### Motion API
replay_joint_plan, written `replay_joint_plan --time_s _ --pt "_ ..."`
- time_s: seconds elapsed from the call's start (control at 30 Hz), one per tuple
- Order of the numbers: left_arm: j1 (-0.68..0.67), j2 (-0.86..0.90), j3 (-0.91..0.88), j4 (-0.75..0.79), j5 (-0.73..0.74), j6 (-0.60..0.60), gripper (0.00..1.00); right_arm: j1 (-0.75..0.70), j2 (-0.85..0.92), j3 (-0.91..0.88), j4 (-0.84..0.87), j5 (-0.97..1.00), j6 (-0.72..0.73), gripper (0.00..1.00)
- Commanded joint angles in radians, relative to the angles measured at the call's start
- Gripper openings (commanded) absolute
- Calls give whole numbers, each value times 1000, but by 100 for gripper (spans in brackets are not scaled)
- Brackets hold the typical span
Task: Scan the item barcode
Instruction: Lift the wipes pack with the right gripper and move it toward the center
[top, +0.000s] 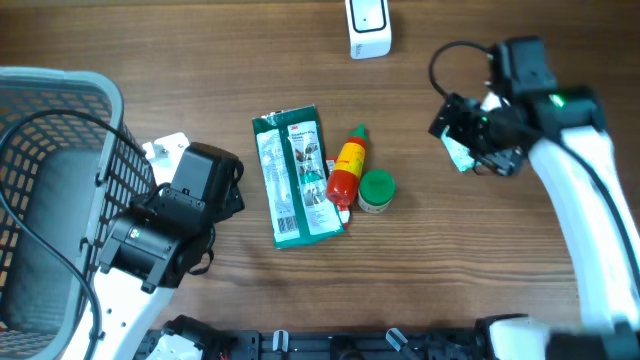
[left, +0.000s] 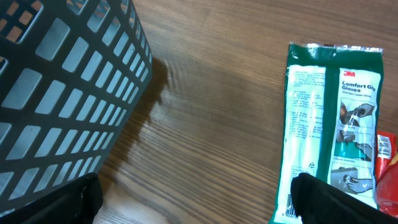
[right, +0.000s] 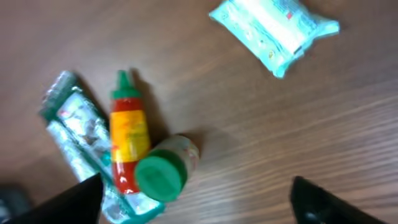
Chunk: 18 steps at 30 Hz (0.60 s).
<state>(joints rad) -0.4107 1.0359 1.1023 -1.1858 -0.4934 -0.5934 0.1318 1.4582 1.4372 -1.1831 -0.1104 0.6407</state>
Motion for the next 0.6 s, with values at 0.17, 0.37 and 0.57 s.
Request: replay_joint_plan --time_s 0.17,0.37,0.57 --pt "5 -2 -4 0 -16 -17 100 -2 -318 -554 429 148 266 100" --pt "5 -2 -4 0 -16 -18 100 -52 -200 -765 804 148 416 100" --pt "5 -2 -4 0 -16 -18 100 -212 21 -766 926 51 406 99"
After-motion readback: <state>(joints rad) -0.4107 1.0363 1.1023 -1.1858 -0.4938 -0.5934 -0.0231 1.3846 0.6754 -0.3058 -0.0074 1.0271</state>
